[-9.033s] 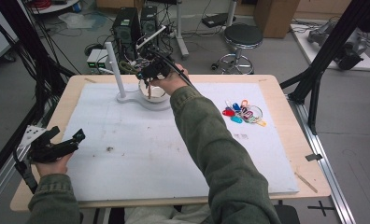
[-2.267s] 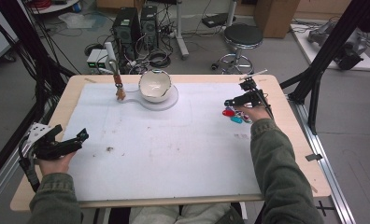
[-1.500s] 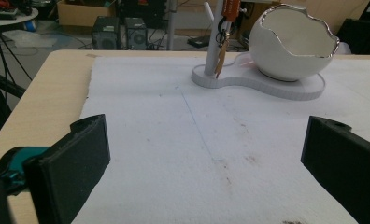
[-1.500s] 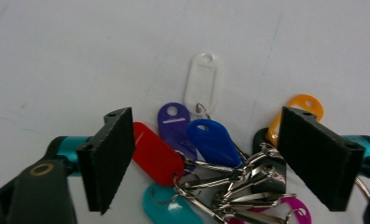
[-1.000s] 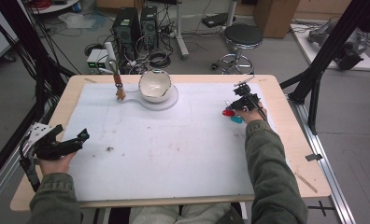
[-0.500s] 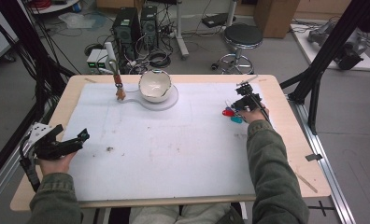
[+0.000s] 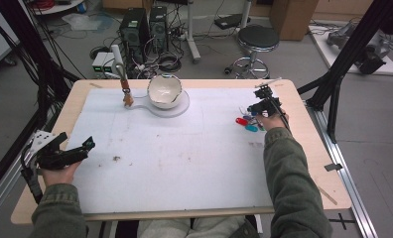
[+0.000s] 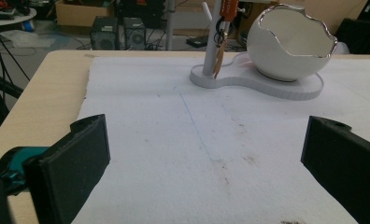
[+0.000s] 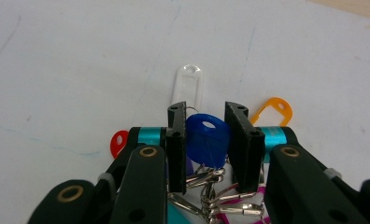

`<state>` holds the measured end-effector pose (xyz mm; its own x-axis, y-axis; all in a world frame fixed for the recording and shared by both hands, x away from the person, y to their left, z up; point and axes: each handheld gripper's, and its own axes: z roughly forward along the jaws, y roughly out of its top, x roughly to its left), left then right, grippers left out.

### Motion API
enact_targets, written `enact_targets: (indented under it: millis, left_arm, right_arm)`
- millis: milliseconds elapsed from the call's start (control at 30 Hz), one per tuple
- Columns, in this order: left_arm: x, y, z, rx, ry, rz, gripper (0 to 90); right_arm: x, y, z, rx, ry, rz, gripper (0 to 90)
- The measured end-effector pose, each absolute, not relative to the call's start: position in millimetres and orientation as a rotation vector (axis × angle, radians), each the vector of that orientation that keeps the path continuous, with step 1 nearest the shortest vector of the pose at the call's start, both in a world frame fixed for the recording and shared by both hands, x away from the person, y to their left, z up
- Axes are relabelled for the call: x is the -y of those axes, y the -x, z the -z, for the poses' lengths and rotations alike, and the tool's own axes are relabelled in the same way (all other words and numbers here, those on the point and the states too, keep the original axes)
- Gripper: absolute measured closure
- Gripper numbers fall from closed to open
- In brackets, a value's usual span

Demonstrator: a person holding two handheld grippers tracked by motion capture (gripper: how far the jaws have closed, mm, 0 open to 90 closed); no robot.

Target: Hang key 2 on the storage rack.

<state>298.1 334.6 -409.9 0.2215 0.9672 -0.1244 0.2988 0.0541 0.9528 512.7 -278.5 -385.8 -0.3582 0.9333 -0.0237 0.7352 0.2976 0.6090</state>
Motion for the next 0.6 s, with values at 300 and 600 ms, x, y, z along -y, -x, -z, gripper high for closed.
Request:
enact_targets:
  millis: [300,600]
  left_arm:
    - [-332.8,-299.0,409.2,-1.270,-1.450,-0.808,1.7]
    - [-333.1,-299.1,408.9,-1.269,-1.448,-0.808,1.8]
  right_arm:
    - [284.1,-500.5,364.8,-2.162,-1.481,-0.812,70.7]
    - [286.6,-489.8,346.2,-2.141,-1.461,-0.853,70.6]
